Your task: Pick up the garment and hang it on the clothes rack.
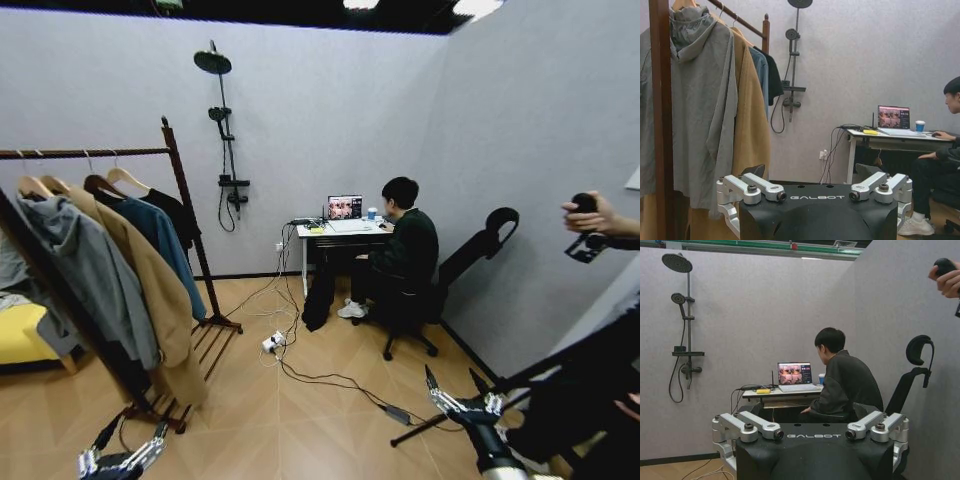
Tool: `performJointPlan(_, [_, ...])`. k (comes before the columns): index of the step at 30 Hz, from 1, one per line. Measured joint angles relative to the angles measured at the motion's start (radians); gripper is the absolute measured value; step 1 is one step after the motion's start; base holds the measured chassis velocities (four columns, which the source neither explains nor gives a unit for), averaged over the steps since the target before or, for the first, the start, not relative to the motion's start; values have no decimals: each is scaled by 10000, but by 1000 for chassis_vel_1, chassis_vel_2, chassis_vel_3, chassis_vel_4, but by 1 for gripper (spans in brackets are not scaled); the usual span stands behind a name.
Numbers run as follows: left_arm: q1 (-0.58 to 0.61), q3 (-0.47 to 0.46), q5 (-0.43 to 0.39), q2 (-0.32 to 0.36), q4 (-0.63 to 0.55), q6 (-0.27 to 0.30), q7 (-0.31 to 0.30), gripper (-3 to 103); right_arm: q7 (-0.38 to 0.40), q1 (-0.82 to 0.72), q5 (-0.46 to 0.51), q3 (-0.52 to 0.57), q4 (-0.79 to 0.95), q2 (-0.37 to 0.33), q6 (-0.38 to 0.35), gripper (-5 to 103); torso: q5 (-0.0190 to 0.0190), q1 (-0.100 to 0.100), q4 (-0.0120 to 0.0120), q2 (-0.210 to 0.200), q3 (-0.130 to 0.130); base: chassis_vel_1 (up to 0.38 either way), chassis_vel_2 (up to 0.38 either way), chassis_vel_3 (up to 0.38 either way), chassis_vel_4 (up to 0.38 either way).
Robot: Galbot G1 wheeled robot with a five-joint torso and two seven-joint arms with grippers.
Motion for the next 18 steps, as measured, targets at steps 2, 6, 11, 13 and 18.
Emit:
performJointPlan(2, [0,0,0,0,0,0,2,100,0,-1,0,0,0,0,0,100,-7,0,-2,0,-1,217,-310,-223,289])
performJointPlan(6, [0,0,0,0,0,0,-1,100,0,-1,0,0,1,0,0,100,-8,0,4,0,0,276,-309,-251,311])
performJointPlan(11, [1,-1,0,0,0,0,-4,100,0,-4,0,0,1,0,0,100,-10,-11,8,8,-5,261,-291,-243,270])
performJointPlan(13, [0,0,0,0,0,0,-2,100,0,-8,0,1,1,0,0,100,-7,-11,-1,9,-5,167,-113,-194,201])
performJointPlan(18, [1,0,0,0,0,1,0,100,0,-1,0,0,1,0,1,100,-8,-1,0,0,1,9,-44,-58,29])
